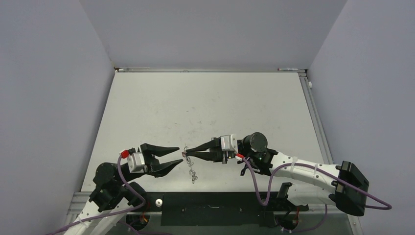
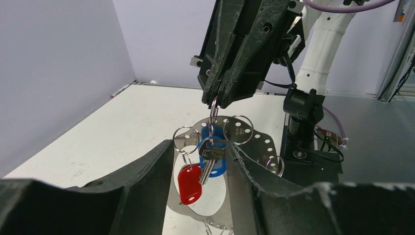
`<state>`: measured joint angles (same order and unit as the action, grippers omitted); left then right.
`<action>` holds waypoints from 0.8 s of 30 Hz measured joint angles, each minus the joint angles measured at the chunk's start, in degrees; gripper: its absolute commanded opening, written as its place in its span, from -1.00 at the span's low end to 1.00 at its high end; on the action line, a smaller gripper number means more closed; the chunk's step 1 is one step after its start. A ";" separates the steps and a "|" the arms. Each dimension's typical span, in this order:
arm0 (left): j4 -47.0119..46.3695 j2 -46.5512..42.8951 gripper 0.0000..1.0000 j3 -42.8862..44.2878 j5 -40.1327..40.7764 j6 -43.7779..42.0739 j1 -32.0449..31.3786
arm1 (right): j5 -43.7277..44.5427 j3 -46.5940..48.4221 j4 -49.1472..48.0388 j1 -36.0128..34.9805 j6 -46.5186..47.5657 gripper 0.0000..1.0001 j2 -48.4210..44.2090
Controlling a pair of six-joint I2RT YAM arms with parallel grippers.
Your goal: Put the keys on the keyring
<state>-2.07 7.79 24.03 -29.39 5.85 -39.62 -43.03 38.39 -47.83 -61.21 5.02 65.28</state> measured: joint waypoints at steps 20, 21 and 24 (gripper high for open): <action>-2.73 1.14 -0.65 -0.28 -4.96 2.08 0.09 | -1.46 0.17 -2.27 -0.76 -1.33 -0.90 2.69; -2.71 1.16 -0.68 -0.28 -4.96 2.10 0.09 | -1.49 0.17 -2.27 -0.76 -1.38 -0.90 2.75; -2.73 1.18 -0.75 -0.28 -4.98 2.10 0.09 | -1.68 0.17 -2.27 -0.83 -1.46 -0.90 2.93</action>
<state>-4.80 8.97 23.75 -34.37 7.94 -39.53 -44.71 38.57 -50.11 -62.04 3.55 68.20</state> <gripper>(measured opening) 0.159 0.059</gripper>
